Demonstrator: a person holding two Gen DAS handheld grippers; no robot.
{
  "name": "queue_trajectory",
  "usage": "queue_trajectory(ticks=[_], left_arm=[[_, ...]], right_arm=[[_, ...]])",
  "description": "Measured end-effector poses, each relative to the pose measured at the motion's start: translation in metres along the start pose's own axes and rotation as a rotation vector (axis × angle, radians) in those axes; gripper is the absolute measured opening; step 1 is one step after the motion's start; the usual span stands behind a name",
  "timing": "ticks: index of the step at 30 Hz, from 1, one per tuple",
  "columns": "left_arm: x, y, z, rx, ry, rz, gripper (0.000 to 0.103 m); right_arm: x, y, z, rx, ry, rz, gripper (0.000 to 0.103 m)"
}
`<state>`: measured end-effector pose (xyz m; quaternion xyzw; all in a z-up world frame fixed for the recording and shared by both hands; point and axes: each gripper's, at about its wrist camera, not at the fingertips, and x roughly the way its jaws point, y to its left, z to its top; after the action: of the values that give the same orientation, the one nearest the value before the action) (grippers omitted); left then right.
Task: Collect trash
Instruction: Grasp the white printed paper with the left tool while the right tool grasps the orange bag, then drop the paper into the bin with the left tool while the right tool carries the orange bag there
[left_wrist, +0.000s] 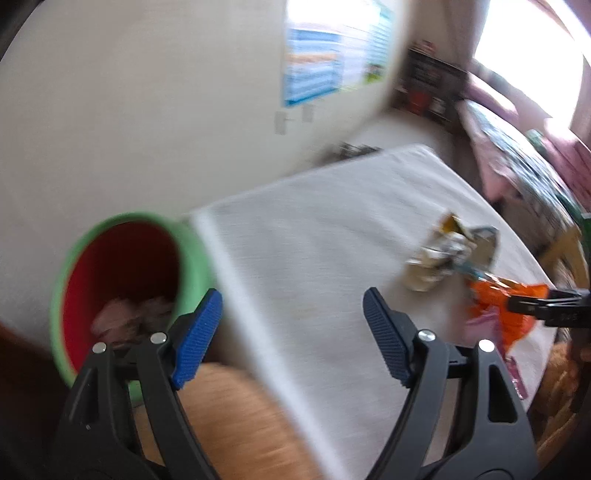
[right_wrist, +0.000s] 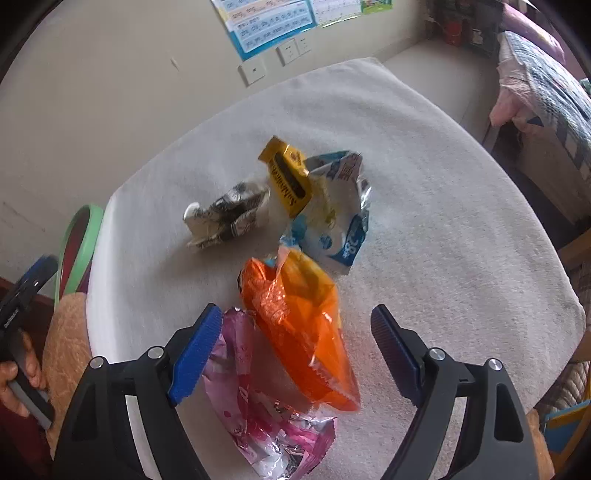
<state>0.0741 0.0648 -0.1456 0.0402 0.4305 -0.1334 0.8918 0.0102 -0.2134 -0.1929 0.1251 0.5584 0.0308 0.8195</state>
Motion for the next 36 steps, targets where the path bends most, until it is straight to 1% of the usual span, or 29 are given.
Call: queue_trajectory(ticks=[1,2,3,5,7,10,13,15,17,18,19,20,21,25,26,27,30,31,32,35,36], left_arm=[[0.011,-0.018,0.003,0.044,0.010,-0.030,0.076],[0.020,-0.034,0.006,0.087,0.020,-0.052,0.076],[0.029,-0.051,0.009,0.134,0.029,-0.074,0.076],[0.044,-0.076,0.012,0.197,0.045,-0.100,0.076],[0.062,-0.101,0.017,0.252,0.066,-0.127,0.076],[0.079,-0.125,0.024,0.302,0.080,-0.133,0.076],[0.098,-0.147,0.030,0.345,0.104,-0.141,0.076],[0.109,-0.158,0.033,0.379,0.122,-0.123,0.076],[0.125,-0.165,0.033,0.400,0.155,-0.098,0.076],[0.128,-0.164,0.033,0.397,0.168,-0.094,0.075],[0.133,-0.162,0.033,0.381,0.188,-0.101,0.069],[0.137,-0.159,0.032,0.360,0.209,-0.108,0.054],[0.139,-0.157,0.032,0.347,0.222,-0.106,0.054],[0.134,-0.143,0.030,0.252,0.226,-0.128,0.052],[0.131,-0.139,0.030,0.239,0.219,-0.124,0.052],[0.127,-0.134,0.029,0.221,0.207,-0.121,0.052],[0.106,-0.116,0.028,0.158,0.163,-0.124,0.052],[0.095,-0.109,0.027,0.138,0.145,-0.120,0.052],[0.088,-0.103,0.027,0.126,0.134,-0.118,0.052],[0.060,-0.086,0.024,0.087,0.091,-0.113,0.052],[0.048,-0.078,0.022,0.076,0.071,-0.107,0.052]], right_arm=[[0.002,0.001,-0.001,-0.007,0.011,-0.003,0.059],[0.003,0.000,0.000,-0.008,0.017,-0.006,0.048],[0.003,0.000,0.000,-0.005,0.014,-0.009,0.040],[-0.004,-0.002,0.001,0.016,-0.017,-0.003,0.038],[-0.019,-0.011,0.004,0.063,-0.083,0.013,0.036],[-0.035,-0.030,0.007,0.161,-0.154,0.043,0.035],[-0.038,-0.045,0.008,0.244,-0.169,0.098,0.034],[-0.037,-0.047,0.007,0.262,-0.169,0.116,0.034],[-0.037,-0.044,0.007,0.257,-0.171,0.125,0.034],[-0.037,-0.043,0.007,0.251,-0.174,0.128,0.034],[-0.036,-0.041,0.008,0.247,-0.176,0.132,0.034],[-0.036,-0.042,0.010,0.243,-0.179,0.135,0.034],[-0.037,-0.041,0.009,0.236,-0.180,0.135,0.034],[-0.028,-0.034,0.012,0.204,-0.154,0.120,0.032],[-0.026,-0.032,0.012,0.196,-0.146,0.113,0.032],[-0.022,-0.030,0.011,0.186,-0.131,0.103,0.034],[-0.011,-0.027,0.009,0.175,-0.086,0.078,0.037],[-0.007,-0.026,0.009,0.174,-0.069,0.073,0.042],[-0.005,-0.025,0.008,0.172,-0.061,0.069,0.050],[0.002,-0.021,0.006,0.152,-0.044,0.045,0.060],[0.003,-0.020,0.006,0.144,-0.041,0.038,0.062]])
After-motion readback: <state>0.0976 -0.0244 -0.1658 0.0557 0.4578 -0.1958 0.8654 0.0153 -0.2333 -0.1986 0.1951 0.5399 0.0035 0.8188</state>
